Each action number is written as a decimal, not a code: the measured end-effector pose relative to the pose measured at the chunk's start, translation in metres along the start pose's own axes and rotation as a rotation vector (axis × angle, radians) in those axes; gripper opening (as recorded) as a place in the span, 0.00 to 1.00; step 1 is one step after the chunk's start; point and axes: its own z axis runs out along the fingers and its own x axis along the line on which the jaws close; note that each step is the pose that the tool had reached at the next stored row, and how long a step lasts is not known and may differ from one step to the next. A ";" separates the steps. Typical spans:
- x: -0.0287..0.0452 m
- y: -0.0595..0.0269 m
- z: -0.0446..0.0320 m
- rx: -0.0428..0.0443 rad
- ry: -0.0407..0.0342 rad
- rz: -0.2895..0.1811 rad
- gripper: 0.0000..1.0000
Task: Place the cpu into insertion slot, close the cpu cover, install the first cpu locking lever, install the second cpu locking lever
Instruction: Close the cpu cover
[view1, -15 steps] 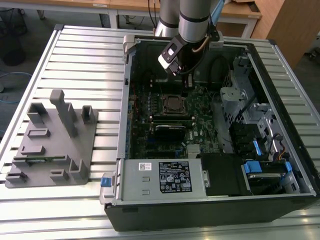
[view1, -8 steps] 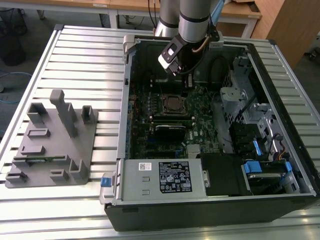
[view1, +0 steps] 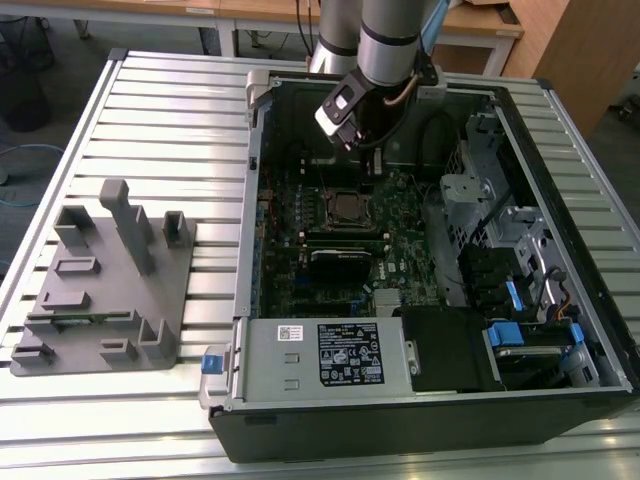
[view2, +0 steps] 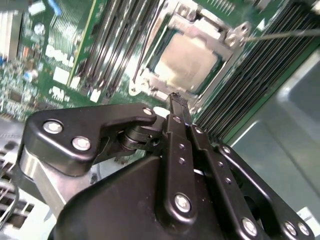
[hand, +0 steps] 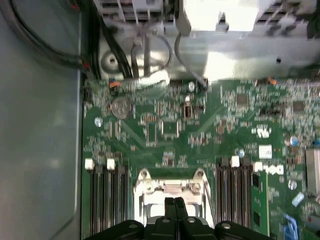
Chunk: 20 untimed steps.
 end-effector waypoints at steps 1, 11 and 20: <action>0.0000 0.0000 0.0001 0.0103 -0.0002 0.000 0.11; 0.0000 0.0000 0.0005 0.0333 -0.0005 -0.011 0.11; 0.0000 -0.0001 0.0014 0.0305 0.0024 -0.173 0.11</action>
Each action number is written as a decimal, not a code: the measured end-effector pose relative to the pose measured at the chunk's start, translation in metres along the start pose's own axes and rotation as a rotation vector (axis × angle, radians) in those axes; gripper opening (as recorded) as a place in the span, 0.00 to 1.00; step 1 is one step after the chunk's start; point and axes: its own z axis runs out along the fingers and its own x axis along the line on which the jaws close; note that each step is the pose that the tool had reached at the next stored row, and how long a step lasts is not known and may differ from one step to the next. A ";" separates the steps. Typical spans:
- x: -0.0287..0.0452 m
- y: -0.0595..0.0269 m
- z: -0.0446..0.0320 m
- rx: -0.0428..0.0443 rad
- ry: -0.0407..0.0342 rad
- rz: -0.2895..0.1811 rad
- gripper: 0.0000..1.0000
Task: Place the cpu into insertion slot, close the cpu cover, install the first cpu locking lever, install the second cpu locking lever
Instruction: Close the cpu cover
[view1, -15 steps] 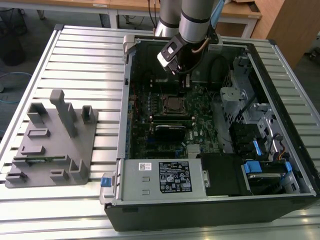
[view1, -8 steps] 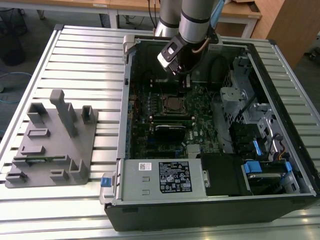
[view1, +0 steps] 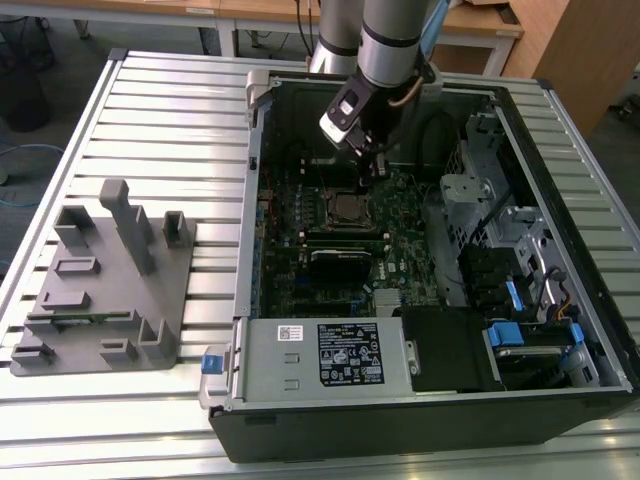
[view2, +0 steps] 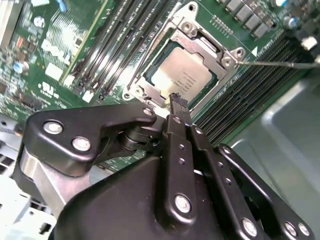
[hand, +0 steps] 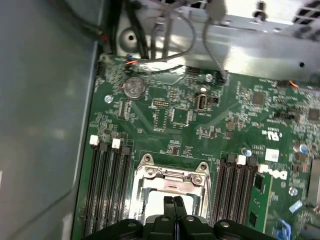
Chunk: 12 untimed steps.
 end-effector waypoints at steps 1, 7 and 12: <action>0.0000 0.0000 0.0001 -0.0003 0.0001 -0.018 0.11; 0.0000 0.0000 0.0003 -0.0011 0.0001 -0.063 0.11; 0.0000 -0.0001 0.0005 -0.0017 0.0002 -0.094 0.11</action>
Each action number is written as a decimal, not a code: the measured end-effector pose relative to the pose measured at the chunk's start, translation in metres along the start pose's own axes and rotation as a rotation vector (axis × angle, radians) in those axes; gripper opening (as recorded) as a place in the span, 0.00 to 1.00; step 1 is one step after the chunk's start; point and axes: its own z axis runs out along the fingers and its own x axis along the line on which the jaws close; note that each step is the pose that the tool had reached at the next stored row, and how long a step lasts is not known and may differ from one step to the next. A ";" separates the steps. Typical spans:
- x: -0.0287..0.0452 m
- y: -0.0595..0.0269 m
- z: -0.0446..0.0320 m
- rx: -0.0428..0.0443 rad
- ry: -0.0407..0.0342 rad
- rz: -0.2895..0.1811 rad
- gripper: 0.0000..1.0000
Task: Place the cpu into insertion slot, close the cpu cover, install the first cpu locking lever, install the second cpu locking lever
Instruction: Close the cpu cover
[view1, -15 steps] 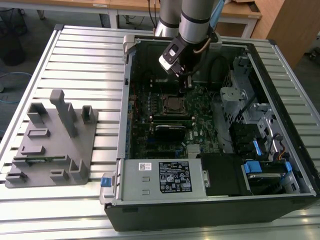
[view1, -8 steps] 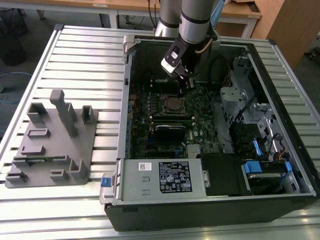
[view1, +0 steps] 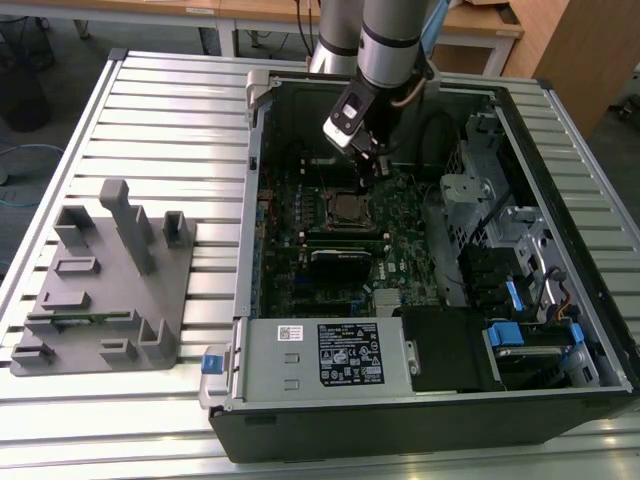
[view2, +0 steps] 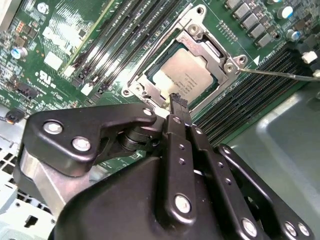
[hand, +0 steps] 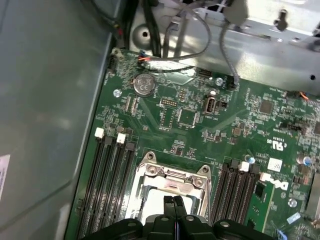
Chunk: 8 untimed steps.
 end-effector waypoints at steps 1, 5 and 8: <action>0.0000 0.0000 0.0002 -0.0004 0.0002 -0.019 0.11; 0.0000 0.0000 0.0010 -0.0016 0.0001 -0.091 0.11; 0.0000 0.0000 0.0016 -0.0025 0.0002 -0.145 0.11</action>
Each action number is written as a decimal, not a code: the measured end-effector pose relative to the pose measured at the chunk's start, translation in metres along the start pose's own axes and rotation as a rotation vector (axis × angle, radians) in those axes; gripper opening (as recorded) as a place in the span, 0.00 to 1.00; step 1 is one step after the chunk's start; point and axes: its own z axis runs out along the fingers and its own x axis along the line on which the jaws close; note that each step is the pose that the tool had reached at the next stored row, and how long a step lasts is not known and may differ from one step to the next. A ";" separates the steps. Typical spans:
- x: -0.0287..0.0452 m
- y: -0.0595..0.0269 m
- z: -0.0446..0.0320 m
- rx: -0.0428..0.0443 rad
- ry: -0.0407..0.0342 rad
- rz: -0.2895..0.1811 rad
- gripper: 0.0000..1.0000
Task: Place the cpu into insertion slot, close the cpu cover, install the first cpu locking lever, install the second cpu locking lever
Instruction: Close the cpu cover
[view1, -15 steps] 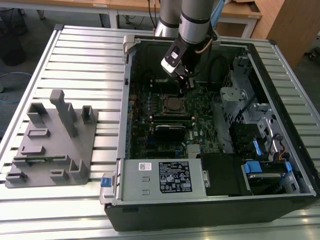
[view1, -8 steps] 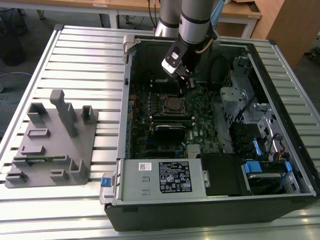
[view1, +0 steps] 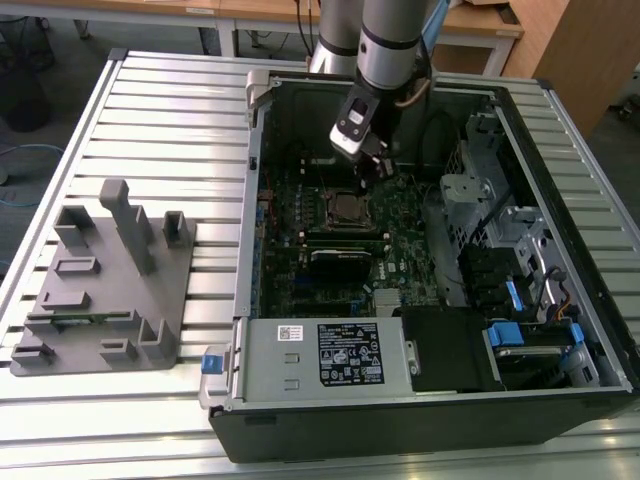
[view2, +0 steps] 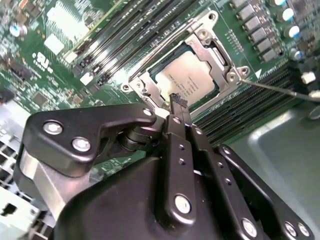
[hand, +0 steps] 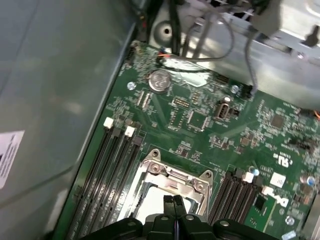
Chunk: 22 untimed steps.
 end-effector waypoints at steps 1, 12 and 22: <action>0.0000 0.0000 0.0002 -0.0003 0.0000 -0.018 0.11; 0.0000 0.0000 0.0026 -0.0038 0.0004 -0.219 0.11; 0.0001 0.0000 0.0032 -0.0054 0.0006 -0.306 0.11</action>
